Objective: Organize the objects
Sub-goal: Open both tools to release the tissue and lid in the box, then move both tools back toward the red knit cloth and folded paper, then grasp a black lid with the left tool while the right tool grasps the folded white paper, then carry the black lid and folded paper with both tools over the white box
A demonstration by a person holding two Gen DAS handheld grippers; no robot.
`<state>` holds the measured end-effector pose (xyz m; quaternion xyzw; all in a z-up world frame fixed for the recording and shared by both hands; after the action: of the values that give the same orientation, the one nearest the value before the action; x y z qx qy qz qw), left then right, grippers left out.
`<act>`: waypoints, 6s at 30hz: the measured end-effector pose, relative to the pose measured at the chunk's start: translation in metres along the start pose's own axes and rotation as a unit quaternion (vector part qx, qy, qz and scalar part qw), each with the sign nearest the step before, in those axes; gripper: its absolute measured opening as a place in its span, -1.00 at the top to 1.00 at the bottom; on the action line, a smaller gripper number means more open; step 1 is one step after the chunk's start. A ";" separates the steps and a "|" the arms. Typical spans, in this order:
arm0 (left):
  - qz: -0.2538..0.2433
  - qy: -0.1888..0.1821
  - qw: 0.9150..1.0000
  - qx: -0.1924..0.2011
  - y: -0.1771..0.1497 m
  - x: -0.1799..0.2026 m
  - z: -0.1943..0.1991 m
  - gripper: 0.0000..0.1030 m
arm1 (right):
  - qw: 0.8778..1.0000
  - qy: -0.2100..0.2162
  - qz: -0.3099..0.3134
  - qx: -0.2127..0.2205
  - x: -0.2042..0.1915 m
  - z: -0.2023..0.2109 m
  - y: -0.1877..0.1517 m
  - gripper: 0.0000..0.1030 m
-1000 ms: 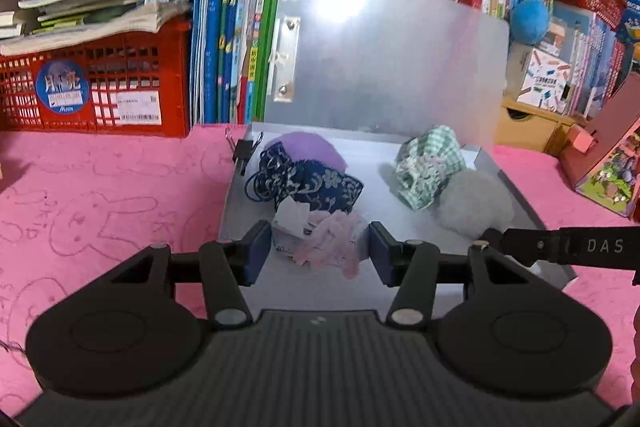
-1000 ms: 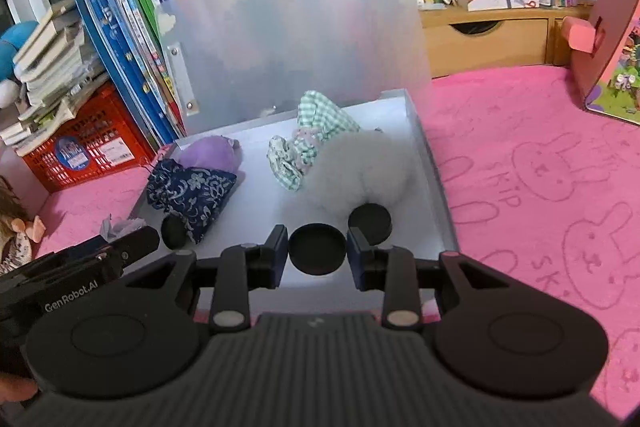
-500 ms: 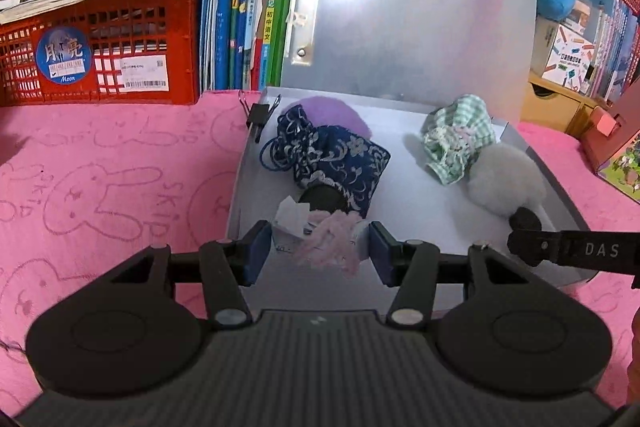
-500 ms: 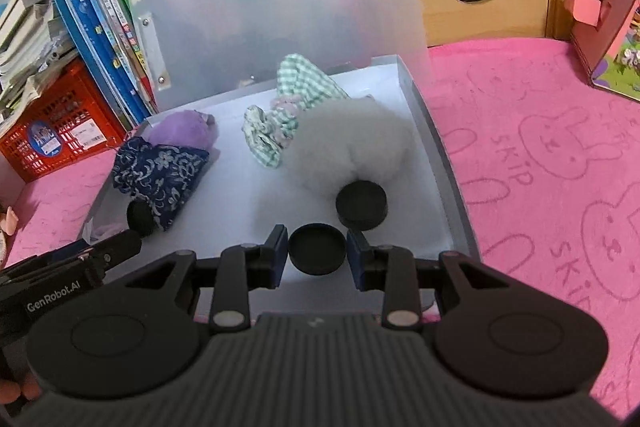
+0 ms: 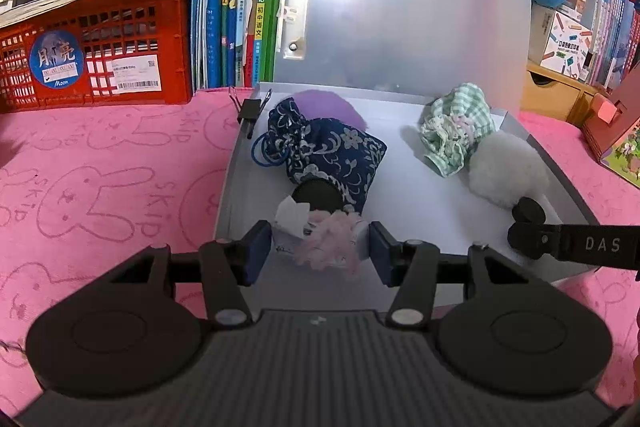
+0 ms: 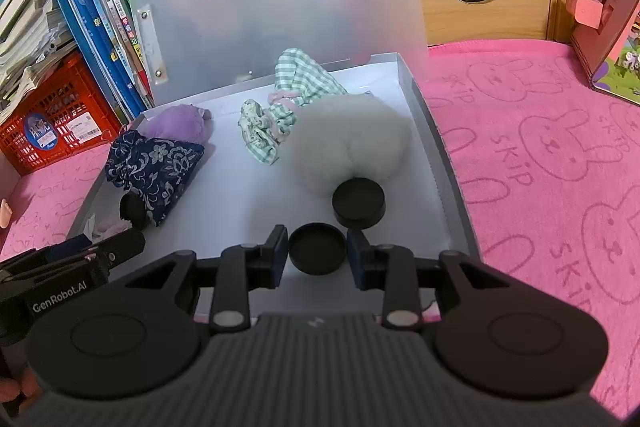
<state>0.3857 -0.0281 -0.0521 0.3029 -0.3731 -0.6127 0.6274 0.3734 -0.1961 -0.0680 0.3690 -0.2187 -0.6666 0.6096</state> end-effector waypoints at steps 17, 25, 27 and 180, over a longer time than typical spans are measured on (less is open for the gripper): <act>-0.023 0.009 1.000 0.001 -0.002 0.003 -0.002 -0.16 | 1.000 0.001 0.007 0.001 0.000 0.000 0.000 0.17; -0.016 0.004 1.000 -0.003 -0.002 0.005 -0.002 -0.24 | 1.000 0.003 0.010 0.005 0.000 0.001 0.000 -0.10; -0.012 0.000 1.000 -0.005 -0.002 0.006 0.000 -0.27 | 1.000 0.000 0.015 0.005 -0.001 0.002 0.000 -0.14; -0.038 0.027 0.998 0.047 -0.124 -0.088 0.198 0.27 | 0.979 0.099 0.147 0.099 -0.061 0.177 -0.150 0.24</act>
<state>0.1554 0.0666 -0.0578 0.3626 -0.3727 -0.6094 0.5986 0.1404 -0.1405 -0.0533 0.4560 -0.2739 -0.5047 0.6800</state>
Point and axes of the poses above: each gripper's, at about its wrist camera, not at the fingertips, and z roughly against the way its jaws point, x to its right, y to its top, the point moved 10 cm from there along -z, roughly the way its jaws point, and after that the axes turned 6 degrees about x, right-handed, at the moved point
